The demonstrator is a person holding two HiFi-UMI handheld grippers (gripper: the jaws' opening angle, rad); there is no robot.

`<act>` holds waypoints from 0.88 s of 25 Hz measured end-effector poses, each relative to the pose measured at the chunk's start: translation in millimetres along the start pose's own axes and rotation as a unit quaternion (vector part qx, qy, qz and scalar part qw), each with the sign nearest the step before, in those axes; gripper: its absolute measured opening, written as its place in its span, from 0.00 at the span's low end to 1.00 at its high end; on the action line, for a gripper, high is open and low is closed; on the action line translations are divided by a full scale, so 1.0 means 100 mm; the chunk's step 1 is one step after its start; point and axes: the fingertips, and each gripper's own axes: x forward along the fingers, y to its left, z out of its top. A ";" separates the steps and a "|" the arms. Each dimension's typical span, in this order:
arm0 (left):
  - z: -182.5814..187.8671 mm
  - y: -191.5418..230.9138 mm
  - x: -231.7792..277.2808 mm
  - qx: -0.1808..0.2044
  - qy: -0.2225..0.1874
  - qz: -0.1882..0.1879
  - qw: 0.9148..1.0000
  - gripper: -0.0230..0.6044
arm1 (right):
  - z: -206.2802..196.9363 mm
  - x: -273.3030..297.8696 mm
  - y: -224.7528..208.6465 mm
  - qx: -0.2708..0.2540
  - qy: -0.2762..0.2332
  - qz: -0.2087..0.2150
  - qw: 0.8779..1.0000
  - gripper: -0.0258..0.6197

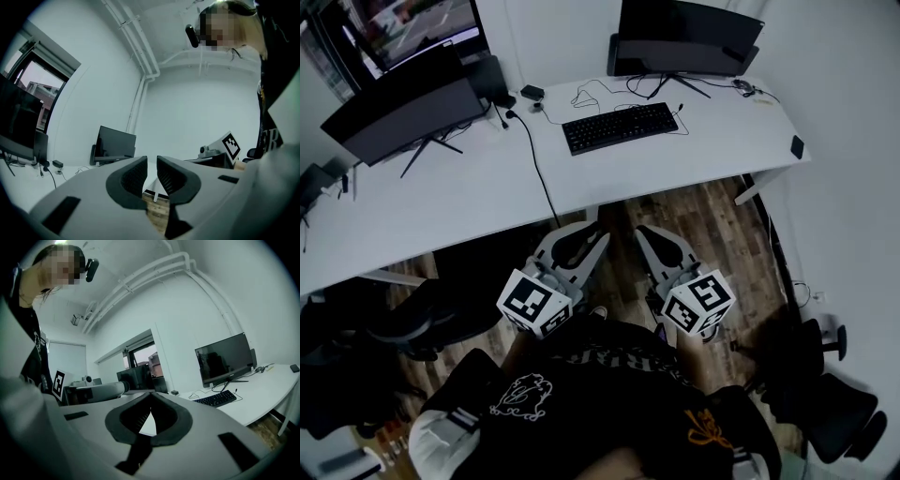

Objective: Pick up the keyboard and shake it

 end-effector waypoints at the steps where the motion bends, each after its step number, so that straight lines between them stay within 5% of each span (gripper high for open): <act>1: 0.00 0.03 0.02 -0.001 0.000 -0.003 1.000 0.16 | 0.00 0.02 -0.02 0.000 0.001 -0.004 1.000 0.05; 11: -0.09 0.43 0.14 -0.019 0.011 0.004 1.000 0.16 | -0.01 0.23 -0.25 0.010 0.016 -0.033 0.999 0.05; 22: -0.35 0.84 0.61 -0.043 0.030 0.061 0.997 0.16 | 0.01 0.56 -0.86 0.026 0.033 0.012 0.999 0.05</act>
